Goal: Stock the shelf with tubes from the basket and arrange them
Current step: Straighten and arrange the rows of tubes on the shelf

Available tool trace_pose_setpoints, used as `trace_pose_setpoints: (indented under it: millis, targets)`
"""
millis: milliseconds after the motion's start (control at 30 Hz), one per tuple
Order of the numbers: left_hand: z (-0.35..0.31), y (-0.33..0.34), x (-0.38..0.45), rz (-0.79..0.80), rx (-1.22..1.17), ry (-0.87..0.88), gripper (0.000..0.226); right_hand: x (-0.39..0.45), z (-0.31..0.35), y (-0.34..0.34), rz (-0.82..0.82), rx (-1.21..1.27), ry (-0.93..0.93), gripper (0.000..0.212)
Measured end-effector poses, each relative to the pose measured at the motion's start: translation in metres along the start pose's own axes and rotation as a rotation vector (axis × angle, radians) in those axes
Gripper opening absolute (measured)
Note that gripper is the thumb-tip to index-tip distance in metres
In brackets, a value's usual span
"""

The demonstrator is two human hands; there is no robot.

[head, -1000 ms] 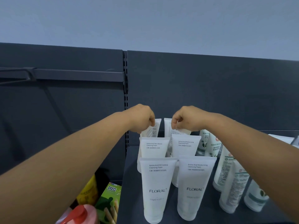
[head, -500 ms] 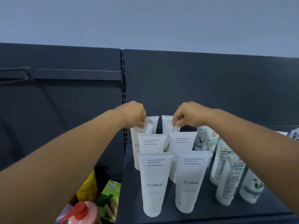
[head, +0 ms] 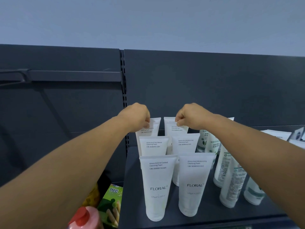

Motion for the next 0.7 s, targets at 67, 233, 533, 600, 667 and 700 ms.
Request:
trace_pose_setpoints:
  millis: [67,233,533,600,667,700]
  targets:
    - [0.000,0.000,0.001,-0.004,-0.007,0.001,0.018,0.000,0.000,0.000,-0.001,-0.009,0.003,0.016]
    - [-0.004,0.001,0.002,-0.014,-0.015,0.010,0.020,0.000,0.000,-0.002,-0.011,-0.026,0.006,0.016]
    - [-0.007,0.002,0.010,0.046,-0.102,0.010,0.016,0.003,-0.005,0.003,0.087,0.056,0.029,0.013]
    - [-0.005,-0.005,0.012,0.010,-0.165,-0.003,0.018,0.005,-0.007,-0.001,0.096,0.126,0.048,0.013]
    - [0.000,-0.014,0.016,-0.056,-0.202,-0.016,0.015,0.010,-0.008,-0.007,0.056,0.166,0.052,0.012]
    - [0.002,-0.016,0.019,-0.071,-0.195,-0.021,0.013,0.014,-0.009,-0.010,0.030,0.163,0.048,0.011]
Point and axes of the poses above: each hand's wrist, its own x-axis towards the middle knuckle, its own y-axis out of the palm, z = x × y, the point moved 10 cm from there along x, towards the middle knuckle, and after that the axes turned 2 degrees about -x, right-handed, at the moved point
